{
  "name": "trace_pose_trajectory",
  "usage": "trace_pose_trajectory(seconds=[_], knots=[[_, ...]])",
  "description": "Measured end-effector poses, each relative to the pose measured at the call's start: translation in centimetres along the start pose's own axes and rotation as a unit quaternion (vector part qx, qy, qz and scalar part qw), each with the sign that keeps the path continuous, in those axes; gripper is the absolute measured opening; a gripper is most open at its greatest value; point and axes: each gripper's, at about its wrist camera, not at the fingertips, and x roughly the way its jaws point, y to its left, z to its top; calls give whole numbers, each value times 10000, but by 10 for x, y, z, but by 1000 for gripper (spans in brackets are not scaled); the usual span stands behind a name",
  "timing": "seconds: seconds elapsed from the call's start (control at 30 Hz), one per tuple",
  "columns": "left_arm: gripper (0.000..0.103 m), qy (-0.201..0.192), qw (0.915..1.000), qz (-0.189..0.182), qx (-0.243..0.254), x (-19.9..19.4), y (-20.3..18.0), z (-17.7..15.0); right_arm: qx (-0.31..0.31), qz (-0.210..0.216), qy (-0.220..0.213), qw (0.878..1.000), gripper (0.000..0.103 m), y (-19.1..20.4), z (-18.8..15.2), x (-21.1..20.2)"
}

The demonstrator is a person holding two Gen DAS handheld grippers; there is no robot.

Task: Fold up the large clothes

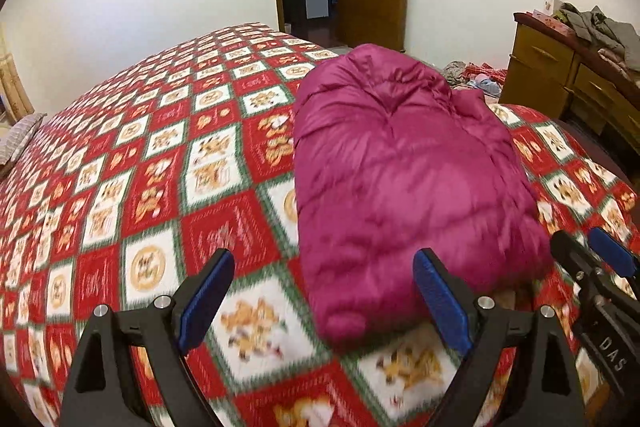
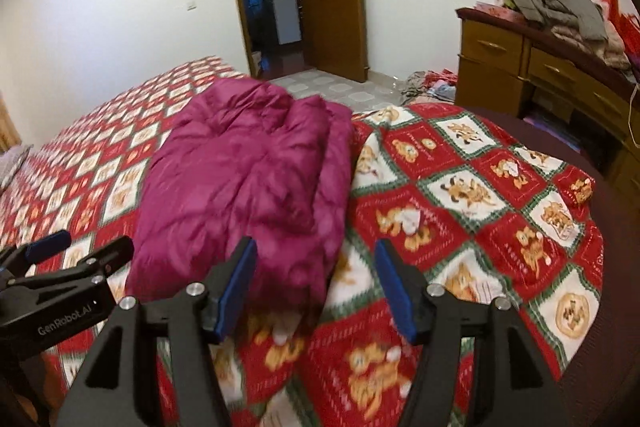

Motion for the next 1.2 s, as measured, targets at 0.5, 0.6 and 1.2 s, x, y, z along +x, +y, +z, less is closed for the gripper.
trace_pose_trajectory(seconds=[0.5, 0.6, 1.2], knots=[[92, 21, 9996, -9, -293, -57, 7, -58, -311, 195, -328, 9988, 76, 4, -42, -67], [92, -163, 9995, 207, -173, -74, 3, -62, -339, 278, -448, 9980, 76, 6, -43, -81], [92, -1550, 9862, 589, 27, -183, -17, -61, -47, 660, -1538, 9859, 82, -12, -24, -163]])
